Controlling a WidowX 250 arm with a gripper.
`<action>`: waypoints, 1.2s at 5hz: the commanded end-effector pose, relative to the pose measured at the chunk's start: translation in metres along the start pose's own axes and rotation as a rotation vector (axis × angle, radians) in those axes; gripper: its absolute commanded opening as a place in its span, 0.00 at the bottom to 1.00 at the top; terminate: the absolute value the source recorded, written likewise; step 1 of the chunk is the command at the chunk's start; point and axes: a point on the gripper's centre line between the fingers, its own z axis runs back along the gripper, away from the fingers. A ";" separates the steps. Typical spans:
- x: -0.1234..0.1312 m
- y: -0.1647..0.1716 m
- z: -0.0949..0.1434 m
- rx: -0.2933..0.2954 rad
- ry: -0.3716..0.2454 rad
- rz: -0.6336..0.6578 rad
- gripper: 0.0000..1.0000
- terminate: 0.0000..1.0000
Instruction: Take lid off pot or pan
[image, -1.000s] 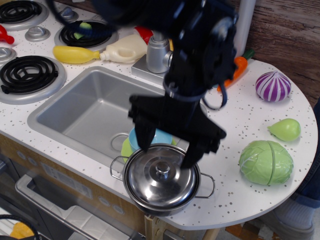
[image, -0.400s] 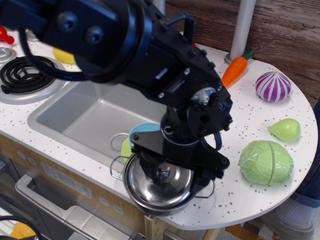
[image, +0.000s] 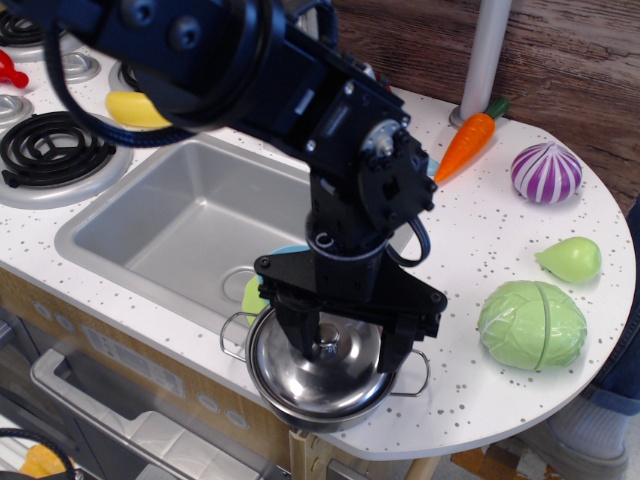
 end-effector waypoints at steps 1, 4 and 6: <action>0.005 0.001 -0.001 -0.006 -0.074 -0.012 1.00 0.00; 0.004 0.003 -0.005 0.023 -0.187 -0.024 0.00 0.00; 0.047 -0.008 0.055 0.136 -0.087 -0.113 0.00 0.00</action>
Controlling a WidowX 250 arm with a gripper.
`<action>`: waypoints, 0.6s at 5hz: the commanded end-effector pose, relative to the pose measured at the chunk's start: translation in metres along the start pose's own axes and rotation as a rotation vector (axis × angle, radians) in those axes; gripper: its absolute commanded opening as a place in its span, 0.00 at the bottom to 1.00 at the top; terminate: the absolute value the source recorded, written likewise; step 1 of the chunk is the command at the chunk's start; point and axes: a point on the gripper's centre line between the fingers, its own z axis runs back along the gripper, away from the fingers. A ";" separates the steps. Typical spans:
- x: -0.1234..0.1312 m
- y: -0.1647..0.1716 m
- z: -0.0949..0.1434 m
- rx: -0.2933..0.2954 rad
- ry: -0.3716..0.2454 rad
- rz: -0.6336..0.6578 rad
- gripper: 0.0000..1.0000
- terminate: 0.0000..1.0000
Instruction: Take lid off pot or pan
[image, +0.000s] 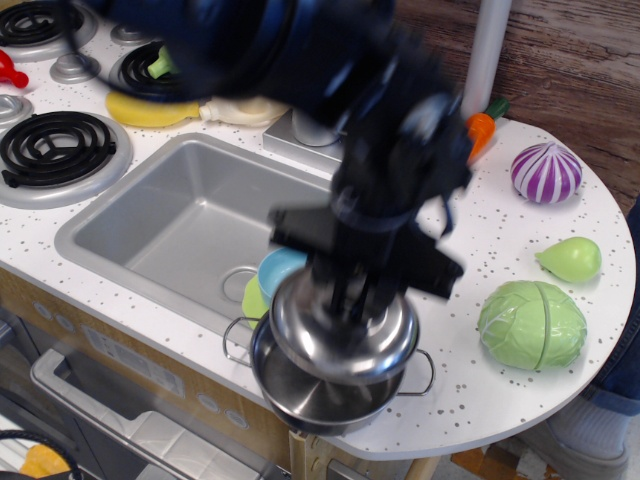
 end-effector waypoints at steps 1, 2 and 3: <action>0.043 -0.006 0.028 -0.013 -0.032 -0.039 0.00 0.00; 0.069 -0.019 0.002 -0.084 -0.087 -0.053 0.00 0.00; 0.088 -0.030 0.001 -0.130 -0.081 -0.033 0.00 0.00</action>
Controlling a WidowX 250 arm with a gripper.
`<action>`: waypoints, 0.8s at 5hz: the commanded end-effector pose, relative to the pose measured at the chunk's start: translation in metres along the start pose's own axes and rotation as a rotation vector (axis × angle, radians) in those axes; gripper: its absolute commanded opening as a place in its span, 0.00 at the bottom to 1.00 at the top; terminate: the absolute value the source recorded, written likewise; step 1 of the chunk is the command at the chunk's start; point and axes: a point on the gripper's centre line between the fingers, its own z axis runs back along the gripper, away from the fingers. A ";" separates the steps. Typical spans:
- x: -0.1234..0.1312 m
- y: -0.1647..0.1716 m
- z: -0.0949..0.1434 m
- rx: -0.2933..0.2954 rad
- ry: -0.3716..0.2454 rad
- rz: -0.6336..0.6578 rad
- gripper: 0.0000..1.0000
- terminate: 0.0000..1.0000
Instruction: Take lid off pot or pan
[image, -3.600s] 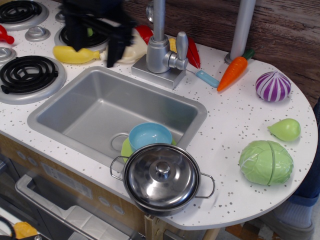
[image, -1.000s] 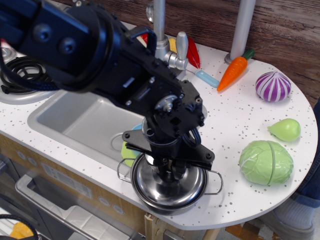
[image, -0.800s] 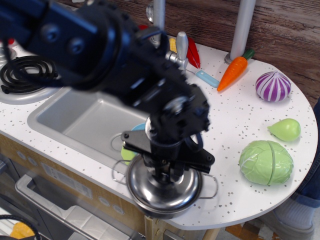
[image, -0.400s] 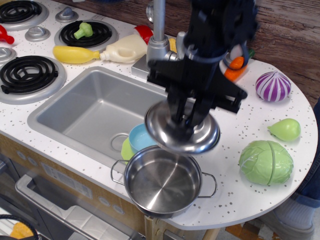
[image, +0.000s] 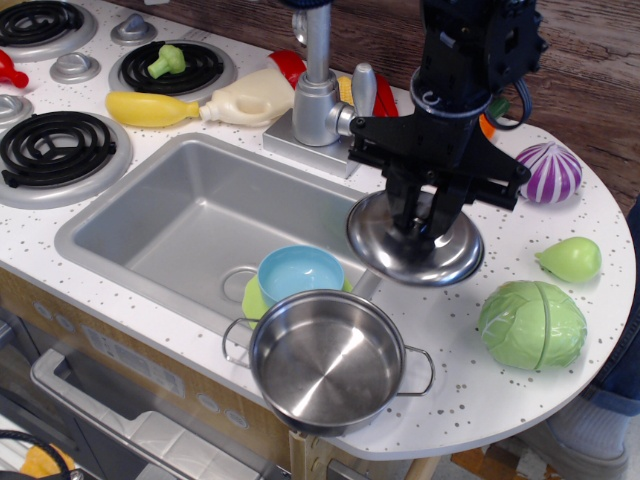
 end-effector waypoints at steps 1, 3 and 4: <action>0.039 -0.009 0.002 -0.085 -0.076 -0.023 0.00 0.00; 0.038 -0.012 0.002 -0.091 -0.111 0.002 1.00 0.00; 0.038 -0.012 0.002 -0.091 -0.111 0.002 1.00 0.00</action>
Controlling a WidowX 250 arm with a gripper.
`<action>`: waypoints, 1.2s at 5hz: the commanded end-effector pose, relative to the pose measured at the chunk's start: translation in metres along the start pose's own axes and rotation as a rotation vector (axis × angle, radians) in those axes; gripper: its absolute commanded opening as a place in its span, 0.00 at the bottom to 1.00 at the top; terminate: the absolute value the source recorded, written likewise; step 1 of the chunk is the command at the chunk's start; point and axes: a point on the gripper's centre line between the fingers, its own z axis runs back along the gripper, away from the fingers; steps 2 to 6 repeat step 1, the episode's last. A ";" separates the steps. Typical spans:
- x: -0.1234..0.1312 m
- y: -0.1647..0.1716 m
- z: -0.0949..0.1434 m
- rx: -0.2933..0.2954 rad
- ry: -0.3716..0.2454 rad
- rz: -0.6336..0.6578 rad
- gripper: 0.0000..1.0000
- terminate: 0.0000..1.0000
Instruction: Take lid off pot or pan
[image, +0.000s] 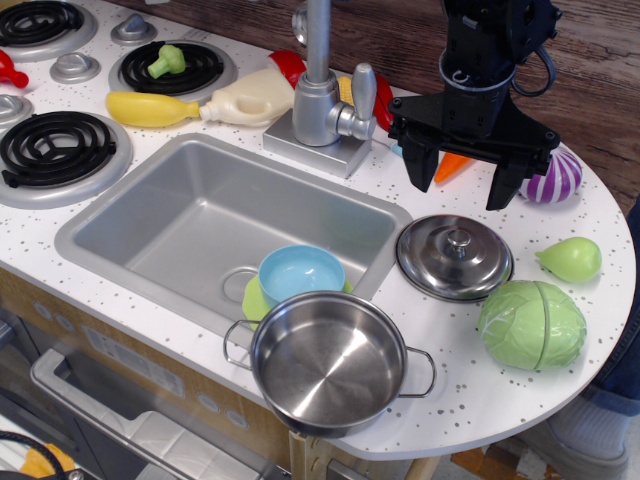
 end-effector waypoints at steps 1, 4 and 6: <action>0.008 -0.002 0.015 -0.019 -0.054 0.015 1.00 1.00; 0.008 -0.002 0.015 -0.019 -0.054 0.015 1.00 1.00; 0.008 -0.002 0.015 -0.019 -0.054 0.015 1.00 1.00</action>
